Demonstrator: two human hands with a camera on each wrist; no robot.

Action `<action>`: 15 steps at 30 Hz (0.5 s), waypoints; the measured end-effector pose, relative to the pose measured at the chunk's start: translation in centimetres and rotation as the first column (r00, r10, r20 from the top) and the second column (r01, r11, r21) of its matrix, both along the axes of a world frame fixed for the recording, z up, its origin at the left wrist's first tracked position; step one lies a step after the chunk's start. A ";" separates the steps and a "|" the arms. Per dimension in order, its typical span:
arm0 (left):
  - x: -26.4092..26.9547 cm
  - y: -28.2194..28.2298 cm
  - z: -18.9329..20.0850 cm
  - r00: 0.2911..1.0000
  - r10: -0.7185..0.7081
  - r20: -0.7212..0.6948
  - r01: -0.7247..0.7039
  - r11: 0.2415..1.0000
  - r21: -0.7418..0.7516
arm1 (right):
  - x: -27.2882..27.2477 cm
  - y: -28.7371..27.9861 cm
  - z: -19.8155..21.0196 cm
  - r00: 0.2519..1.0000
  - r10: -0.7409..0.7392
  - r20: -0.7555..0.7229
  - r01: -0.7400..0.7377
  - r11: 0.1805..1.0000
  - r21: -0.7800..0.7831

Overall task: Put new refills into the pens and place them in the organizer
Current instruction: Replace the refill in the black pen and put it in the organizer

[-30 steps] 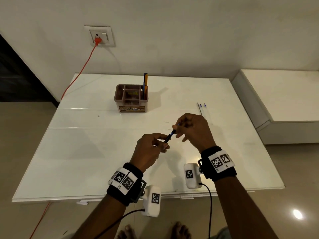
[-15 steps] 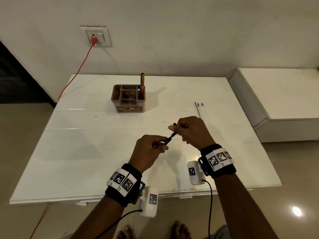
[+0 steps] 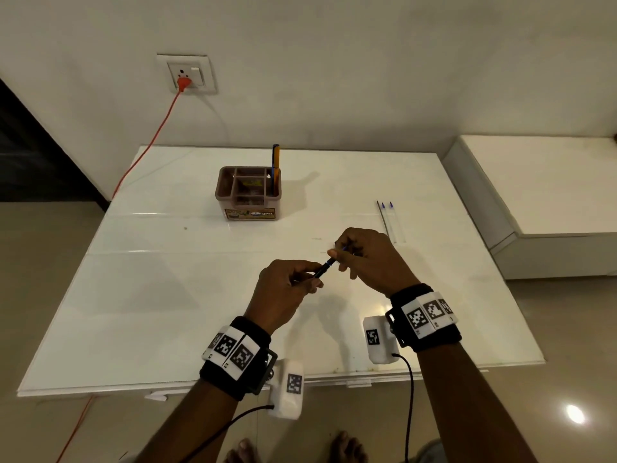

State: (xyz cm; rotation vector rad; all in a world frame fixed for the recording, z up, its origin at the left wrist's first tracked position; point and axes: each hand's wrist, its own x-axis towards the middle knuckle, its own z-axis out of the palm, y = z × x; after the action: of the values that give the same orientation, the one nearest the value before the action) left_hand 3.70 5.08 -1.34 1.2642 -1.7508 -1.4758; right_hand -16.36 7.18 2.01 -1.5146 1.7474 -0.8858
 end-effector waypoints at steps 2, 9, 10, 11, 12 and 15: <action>0.0 0.1 0.0 1.000 -0.015 0.003 0.015 1.000 0.003 | -0.1 -0.1 -0.6 0.996 0.006 -0.084 -0.009 0.999 -0.036; 0.0 0.2 0.1 1.000 -0.027 -0.003 0.027 0.999 0.023 | 0.0 -0.1 -0.1 0.977 -0.033 -0.210 0.031 0.999 -0.013; 0.0 0.1 0.1 1.000 -0.019 -0.005 0.019 0.999 0.029 | -0.1 0.0 -0.1 0.987 -0.009 -0.162 0.008 1.000 -0.006; 0.0 0.1 0.1 1.000 -0.011 -0.010 0.011 0.999 0.034 | -0.1 0.0 -0.2 0.993 0.019 -0.120 -0.020 1.000 -0.009; 0.0 0.1 0.0 1.000 -0.007 -0.014 0.007 0.999 0.039 | -0.1 0.1 -0.2 0.994 0.044 -0.102 -0.046 0.999 -0.022; 0.0 0.2 0.0 1.000 -0.015 -0.022 0.016 0.999 0.047 | 0.0 -0.1 -0.5 0.974 0.047 -0.221 -0.065 0.995 -0.075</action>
State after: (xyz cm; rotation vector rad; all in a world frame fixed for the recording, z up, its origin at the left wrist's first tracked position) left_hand 3.65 5.29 -1.30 1.2556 -1.7251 -1.5420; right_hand -16.38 7.13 1.55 -1.7634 1.8314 -0.7955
